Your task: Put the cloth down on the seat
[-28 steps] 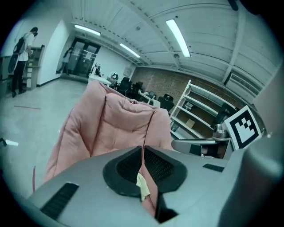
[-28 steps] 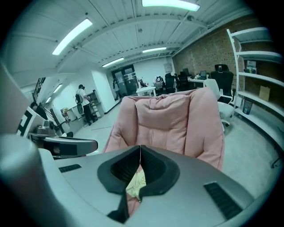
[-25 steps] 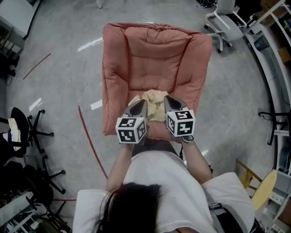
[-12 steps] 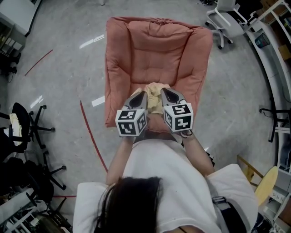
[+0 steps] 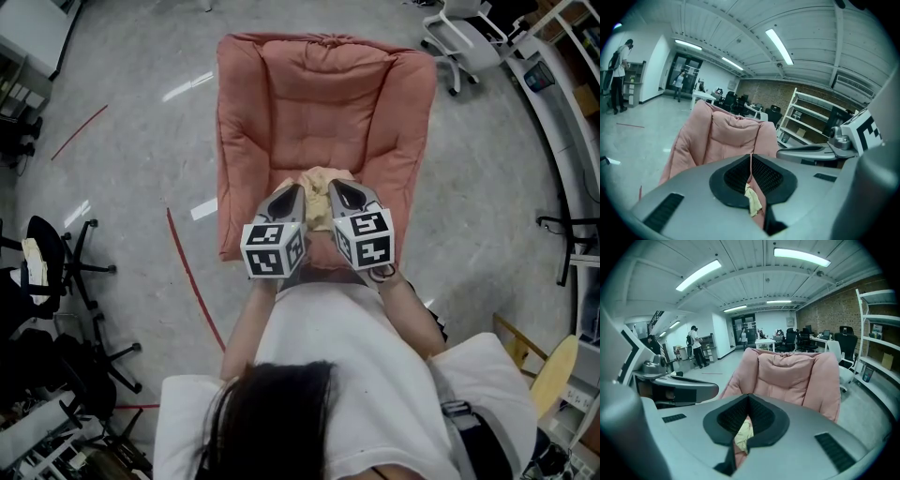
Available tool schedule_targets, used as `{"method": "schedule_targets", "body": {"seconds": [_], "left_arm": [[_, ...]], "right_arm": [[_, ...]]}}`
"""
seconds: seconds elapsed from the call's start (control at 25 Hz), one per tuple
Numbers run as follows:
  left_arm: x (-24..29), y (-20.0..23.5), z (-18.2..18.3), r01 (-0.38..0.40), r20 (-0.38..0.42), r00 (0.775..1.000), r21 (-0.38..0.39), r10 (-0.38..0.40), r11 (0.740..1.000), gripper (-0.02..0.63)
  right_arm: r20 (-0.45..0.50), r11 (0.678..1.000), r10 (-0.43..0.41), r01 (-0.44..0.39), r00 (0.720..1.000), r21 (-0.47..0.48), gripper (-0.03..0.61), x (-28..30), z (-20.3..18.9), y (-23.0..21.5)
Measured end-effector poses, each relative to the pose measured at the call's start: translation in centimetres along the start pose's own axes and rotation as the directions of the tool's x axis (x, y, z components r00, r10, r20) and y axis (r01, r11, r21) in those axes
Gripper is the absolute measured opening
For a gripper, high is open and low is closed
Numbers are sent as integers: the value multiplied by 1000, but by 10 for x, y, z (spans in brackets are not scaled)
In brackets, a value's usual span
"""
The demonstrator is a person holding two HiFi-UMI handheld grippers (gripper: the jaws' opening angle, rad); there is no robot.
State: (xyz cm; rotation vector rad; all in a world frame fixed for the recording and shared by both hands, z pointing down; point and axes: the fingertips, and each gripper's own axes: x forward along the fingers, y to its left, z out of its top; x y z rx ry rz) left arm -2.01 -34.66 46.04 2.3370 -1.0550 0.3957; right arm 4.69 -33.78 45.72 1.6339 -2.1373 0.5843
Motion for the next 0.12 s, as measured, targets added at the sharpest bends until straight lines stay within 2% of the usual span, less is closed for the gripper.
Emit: {"method": "schedule_targets", "body": {"seconds": [0.12], "left_arm": [[4,0,0,-2,1,1000,5,2,1000,35]], "right_arm": [[6,1000,-4,4,1000,-16,26,2,2,-1]]}}
